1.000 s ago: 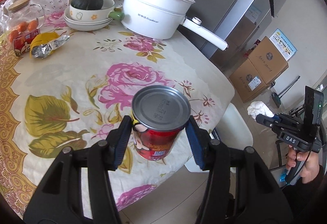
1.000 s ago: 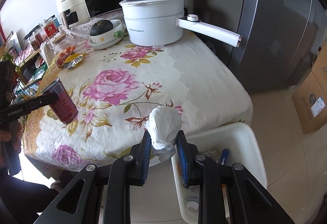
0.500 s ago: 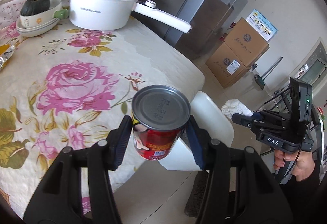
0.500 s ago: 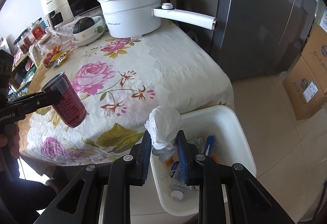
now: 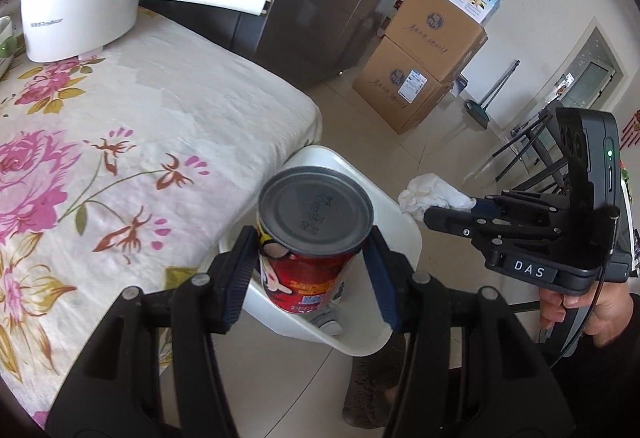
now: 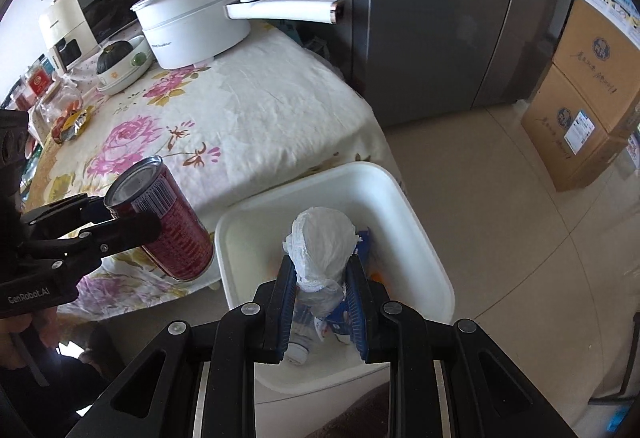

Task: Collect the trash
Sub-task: 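Carry the red can and tissue over the white bin, then open the left gripper to drop the red can into the bin, then move both grippers back over the table toward the remaining can and wrapper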

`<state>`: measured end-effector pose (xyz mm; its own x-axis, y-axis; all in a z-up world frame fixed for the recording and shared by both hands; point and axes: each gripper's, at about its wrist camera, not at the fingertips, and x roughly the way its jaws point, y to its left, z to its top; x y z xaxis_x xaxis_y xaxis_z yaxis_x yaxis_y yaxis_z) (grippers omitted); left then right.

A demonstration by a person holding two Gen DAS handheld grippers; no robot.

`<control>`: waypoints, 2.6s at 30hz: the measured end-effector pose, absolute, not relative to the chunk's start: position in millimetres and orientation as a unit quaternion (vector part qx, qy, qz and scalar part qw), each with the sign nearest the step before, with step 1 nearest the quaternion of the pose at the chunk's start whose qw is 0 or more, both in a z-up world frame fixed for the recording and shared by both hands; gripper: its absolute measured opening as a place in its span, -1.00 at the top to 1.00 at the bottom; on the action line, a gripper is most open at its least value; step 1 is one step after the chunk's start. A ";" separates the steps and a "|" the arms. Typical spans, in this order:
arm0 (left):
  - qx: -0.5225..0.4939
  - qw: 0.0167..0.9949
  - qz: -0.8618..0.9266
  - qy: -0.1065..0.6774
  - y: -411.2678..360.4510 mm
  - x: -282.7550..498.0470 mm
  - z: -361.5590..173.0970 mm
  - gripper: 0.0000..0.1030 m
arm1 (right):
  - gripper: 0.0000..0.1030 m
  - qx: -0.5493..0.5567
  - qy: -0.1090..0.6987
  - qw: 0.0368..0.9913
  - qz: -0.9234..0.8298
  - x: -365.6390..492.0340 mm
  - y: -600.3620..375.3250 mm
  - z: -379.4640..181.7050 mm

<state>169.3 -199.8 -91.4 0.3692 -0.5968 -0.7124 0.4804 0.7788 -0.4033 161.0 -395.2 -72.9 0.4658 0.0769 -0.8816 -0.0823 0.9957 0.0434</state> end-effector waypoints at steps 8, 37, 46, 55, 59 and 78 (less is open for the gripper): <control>-0.037 0.824 -0.328 0.460 -227.5 172.6 -110.5 -0.08 | 0.51 0.008 0.535 0.845 0.023 147.9 -431.8 -89.6; 0.009 0.860 -0.217 0.461 -182.3 177.4 -99.8 -0.58 | 0.05 0.017 0.550 0.835 0.017 159.4 -425.7 -99.0; 0.004 0.863 -0.205 0.462 -164.4 177.4 -94.7 -0.59 | -0.17 0.013 0.546 0.838 0.023 160.9 -413.7 -93.8; 0.001 0.869 -0.182 0.460 -141.7 176.7 -87.6 -0.66 | -0.35 0.006 0.532 0.846 0.030 167.0 -392.2 -83.4; 0.008 0.877 -0.153 0.455 -125.3 176.8 -82.4 -0.95 | -0.46 0.001 0.522 0.852 0.035 172.3 -373.8 -76.9; -0.006 0.888 -0.056 0.456 -32.3 175.9 -71.0 -0.99 | -0.70 -0.026 0.488 0.869 0.079 202.2 -270.9 -62.3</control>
<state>175.9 -32.3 -71.0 0.5773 -0.1045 -0.8098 0.0932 0.9937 -0.0618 202.2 -270.9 -62.3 0.5105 0.1116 -0.8526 -0.1626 0.9862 0.0317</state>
